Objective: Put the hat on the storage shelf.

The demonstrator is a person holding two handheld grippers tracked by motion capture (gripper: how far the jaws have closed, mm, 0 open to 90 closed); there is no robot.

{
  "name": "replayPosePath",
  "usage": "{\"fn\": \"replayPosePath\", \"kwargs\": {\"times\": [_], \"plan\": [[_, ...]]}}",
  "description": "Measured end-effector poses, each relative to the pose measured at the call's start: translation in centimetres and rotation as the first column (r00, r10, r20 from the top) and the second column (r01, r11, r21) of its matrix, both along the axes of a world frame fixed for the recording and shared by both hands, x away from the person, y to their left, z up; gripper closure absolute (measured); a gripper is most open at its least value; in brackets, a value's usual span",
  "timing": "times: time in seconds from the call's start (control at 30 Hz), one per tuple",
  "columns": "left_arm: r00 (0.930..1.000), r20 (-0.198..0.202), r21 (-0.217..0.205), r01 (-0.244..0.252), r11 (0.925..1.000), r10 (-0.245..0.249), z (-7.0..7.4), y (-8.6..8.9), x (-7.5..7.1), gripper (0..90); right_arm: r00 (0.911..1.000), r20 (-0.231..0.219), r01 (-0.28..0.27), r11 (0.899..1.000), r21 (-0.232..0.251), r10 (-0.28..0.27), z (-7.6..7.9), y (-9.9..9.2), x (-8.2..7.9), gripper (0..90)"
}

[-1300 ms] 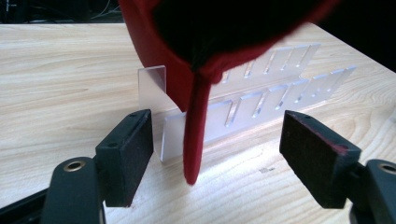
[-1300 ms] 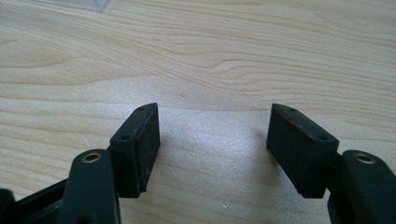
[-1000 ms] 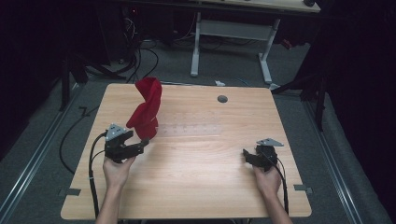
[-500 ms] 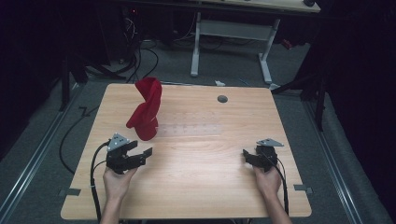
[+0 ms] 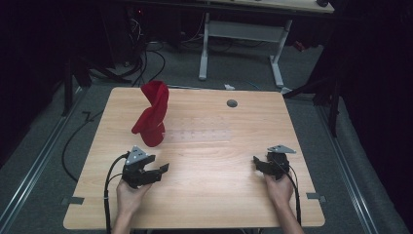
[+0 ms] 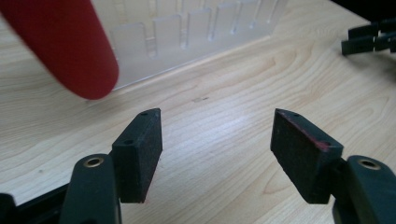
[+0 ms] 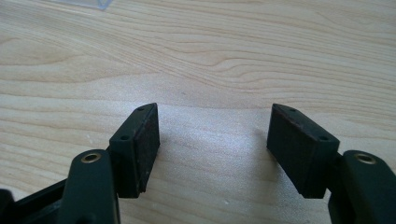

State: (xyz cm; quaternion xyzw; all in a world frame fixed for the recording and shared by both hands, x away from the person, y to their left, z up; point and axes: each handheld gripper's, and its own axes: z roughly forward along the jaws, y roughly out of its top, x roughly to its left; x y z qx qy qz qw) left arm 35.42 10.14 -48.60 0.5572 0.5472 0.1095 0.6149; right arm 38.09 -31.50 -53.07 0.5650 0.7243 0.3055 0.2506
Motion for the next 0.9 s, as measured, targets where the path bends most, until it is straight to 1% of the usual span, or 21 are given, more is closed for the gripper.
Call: {"fn": "replayPosePath", "kwargs": {"times": [0.03, 0.17, 0.23, 0.33, 0.43, 0.47, 0.5, 0.53, 0.57, 0.6, 0.63, 0.67, 0.73, 0.8, 0.87, 0.9], "plan": [[1.0, 0.003, 0.014, 0.006, 0.9999, -0.006, -0.2, -0.3, 0.0, 34.1, 1.0, 0.0, 0.001, 1.0, 0.0, -0.001, 0.0, 0.0, 0.0, 34.6], [0.9999, 0.0, 0.021, 0.016, 0.9997, -0.016, -0.7, -1.1, 0.1, 34.0, 1.0, 0.0, 0.0, 1.0, 0.0, 0.0, 0.0, 0.0, 0.0, 34.5], [0.9998, -0.006, 0.036, 0.019, 0.9992, -0.018, -1.0, -1.5, 0.3, 33.9, 1.0, -0.001, 0.0, 1.0, -0.001, 0.0, 0.0, 0.0, 0.0, 34.5], [0.9997, -0.003, 0.053, 0.024, 0.9983, -0.023, -1.6, -2.1, 0.4, 33.7, 1.0, -0.001, -0.001, 1.0, 0.0, 0.001, 0.0, 0.0, 0.0, 34.5], [0.9997, -0.012, 0.048, 0.024, 0.9986, -0.023, -2.2, -2.6, 0.6, 33.7, 1.0, -0.001, -0.001, 1.0, 0.0, 0.001, 0.0, 0.0, 0.0, 34.5], [0.9997, -0.017, 0.066, 0.018, 0.9976, -0.017, -2.6, -2.8, 0.8, 33.7, 1.0, 0.0, -0.001, 1.0, 0.0, 0.001, 0.0, 0.0, 0.0, 34.5], [0.9997, -0.019, 0.075, 0.014, 0.9971, -0.013, -2.8, -2.9, 0.9, 33.7, 1.0, 0.0, -0.001, 1.0, 0.0, 0.001, 0.0, 0.0, 0.0, 34.5], [0.9997, -0.024, 0.091, 0.009, 0.9959, -0.007, -3.2, -3.1, 1.0, 33.7, 1.0, 0.0, -0.001, 1.0, 0.0, 0.001, 0.0, 0.0, 0.0, 34.5], [0.9998, -0.021, 0.117, -0.002, 0.9931, 0.004, -3.5, -3.3, 1.1, 33.5, 1.0, -0.002, 0.0, 1.0, 0.001, 0.0, 0.0, 0.0, 0.0, 34.4], [0.9998, -0.014, 0.144, -0.01, 0.9895, 0.013, -3.8, -3.5, 1.2, 33.4, 1.0, 0.0, -0.003, 1.0, -0.001, 0.003, 0.0, 0.0, 0.0, 34.4], [0.9997, -0.003, 0.158, -0.024, 0.9872, 0.024, -4.1, -3.7, 1.3, 33.2, 1.0, 0.0, -0.003, 1.0, -0.001, 0.003, 0.0, 0.0, 0.0, 34.4], [0.9995, -0.001, 0.163, -0.032, 0.9861, 0.033, -4.3, -3.8, 1.3, 33.4, 1.0, 0.0, -0.003, 1.0, -0.001, 0.003, 0.0, 0.0, 0.0, 34.4], [0.9982, 0.005, 0.161, -0.059, 0.9852, 0.059, -4.8, -3.9, 1.5, 33.5, 1.0, -0.001, -0.002, 1.0, 0.0, 0.002, 0.0, 0.0, 0.0, 34.4], [0.9967, 0.013, 0.178, -0.082, 0.9806, 0.081, -5.3, -3.9, 1.8, 33.4, 1.0, 0.0, -0.003, 1.0, 0.0, 0.003, 0.0, 0.0, 0.0, 34.4], [0.9965, 0.006, 0.191, -0.083, 0.9781, 0.083, -5.7, -4.0, 1.9, 33.0, 1.0, 0.0, -0.003, 1.0, -0.001, 0.003, 0.0, 0.0, 0.0, 34.3], [0.9969, -0.004, 0.206, -0.076, 0.9756, 0.079, -6.0, -4.1, 2.0, 32.4, 1.0, 0.0, -0.003, 1.0, -0.001, 0.003, 0.0, 0.0, 0.0, 34.3]]}}
